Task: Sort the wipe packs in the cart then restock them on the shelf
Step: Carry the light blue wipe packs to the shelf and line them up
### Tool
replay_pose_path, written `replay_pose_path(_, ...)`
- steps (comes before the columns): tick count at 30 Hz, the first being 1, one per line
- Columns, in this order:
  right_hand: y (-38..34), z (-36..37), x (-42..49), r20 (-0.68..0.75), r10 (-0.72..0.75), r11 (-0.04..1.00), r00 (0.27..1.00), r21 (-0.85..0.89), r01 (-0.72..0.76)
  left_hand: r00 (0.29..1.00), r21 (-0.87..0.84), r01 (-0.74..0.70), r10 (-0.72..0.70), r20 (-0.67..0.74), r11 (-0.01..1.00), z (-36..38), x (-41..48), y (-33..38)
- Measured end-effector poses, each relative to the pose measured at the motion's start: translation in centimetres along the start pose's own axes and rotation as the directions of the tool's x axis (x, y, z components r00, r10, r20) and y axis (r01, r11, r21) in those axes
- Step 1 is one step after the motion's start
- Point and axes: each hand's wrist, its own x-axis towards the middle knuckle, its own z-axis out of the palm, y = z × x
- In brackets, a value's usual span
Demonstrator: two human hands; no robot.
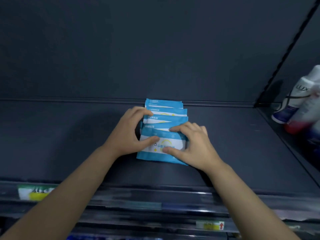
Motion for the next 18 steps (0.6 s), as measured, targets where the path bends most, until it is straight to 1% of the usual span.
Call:
replay_pose_path(1,-0.4,-0.3,0.1,0.035,0.015,1.000,0.999,-0.023,-0.014,1.000,0.043,-0.019,0.020,-0.015,0.999,-0.2,0.0,0.1)
replay_pose_path(2,-0.9,-0.6,0.2,0.054,0.036,0.999,0.998,-0.006,-0.035,0.999,0.072,-0.030,0.033,-0.036,0.997,-0.5,0.0,0.3)
replay_pose_path(4,-1.9,-1.5,0.0,0.071,0.075,0.993,0.995,0.085,-0.081,0.996,0.058,-0.030,0.035,-0.085,0.998,-1.2,-0.2,1.0)
replay_pose_path(6,-3.1,-2.2,-0.4,0.016,0.123,0.965,0.992,0.233,-0.123,0.989,-0.036,0.001,-0.006,-0.149,0.999,-2.0,-0.7,1.9)
replay_pose_path(7,-3.8,-2.4,-0.6,-0.048,0.148,0.924,0.988,0.362,-0.121,0.982,-0.135,0.047,-0.070,-0.173,0.990,-2.4,-1.1,2.4)
replay_pose_path(8,-4.6,-2.6,-0.8,-0.114,0.205,0.843,0.972,0.525,-0.116,0.971,-0.288,0.121,-0.173,-0.163,0.950,-2.7,-1.4,2.9)
replay_pose_path(9,-5.5,-2.5,-0.9,-0.155,0.298,0.706,0.942,0.700,-0.109,0.953,-0.481,0.210,-0.288,-0.093,0.851,-3.0,-1.5,3.4)
replay_pose_path(10,-6.4,-2.3,-1.0,-0.146,0.408,0.542,0.901,0.833,-0.110,0.929,-0.646,0.302,-0.368,0.035,0.701,-3.2,-1.6,3.8)
replay_pose_path(11,-7.3,-2.0,-1.0,-0.119,0.499,0.407,0.858,0.907,-0.111,0.901,-0.743,0.391,-0.393,0.186,0.544,-3.2,-1.8,4.4)
replay_pose_path(12,-8.1,-1.8,-1.1,-0.083,0.556,0.326,0.827,0.937,-0.124,0.875,-0.764,0.457,-0.384,0.295,0.455,-3.0,-1.8,4.9)
replay_pose_path(13,-8.7,-1.5,-1.2,-0.056,0.579,0.299,0.814,0.943,-0.148,0.862,-0.768,0.486,-0.374,0.342,0.417,-2.8,-1.8,5.4)
replay_pose_path(14,-9.0,-1.2,-1.3,-0.048,0.578,0.324,0.815,0.930,-0.176,0.863,-0.774,0.482,-0.377,0.337,0.410,-2.6,-1.6,5.6)
replay_pose_path(15,-9.2,-1.1,-1.5,-0.056,0.567,0.379,0.822,0.904,-0.200,0.869,-0.779,0.466,-0.382,0.315,0.419,-2.6,-1.4,5.6)
replay_pose_path(16,-9.1,-1.0,-1.7,-0.073,0.562,0.433,0.824,0.874,-0.218,0.890,-0.772,0.435,-0.352,0.290,0.464,-2.7,-1.2,5.2)
replay_pose_path(17,-8.7,-1.0,-1.9,-0.091,0.557,0.478,0.825,0.848,-0.230,0.916,-0.733,0.398,-0.286,0.282,0.551,-2.9,-0.8,4.6)
replay_pose_path(18,-8.4,-1.2,-2.1,-0.113,0.549,0.522,0.828,0.820,-0.234,0.932,-0.647,0.353,-0.192,0.309,0.676,-3.2,-0.3,3.9)
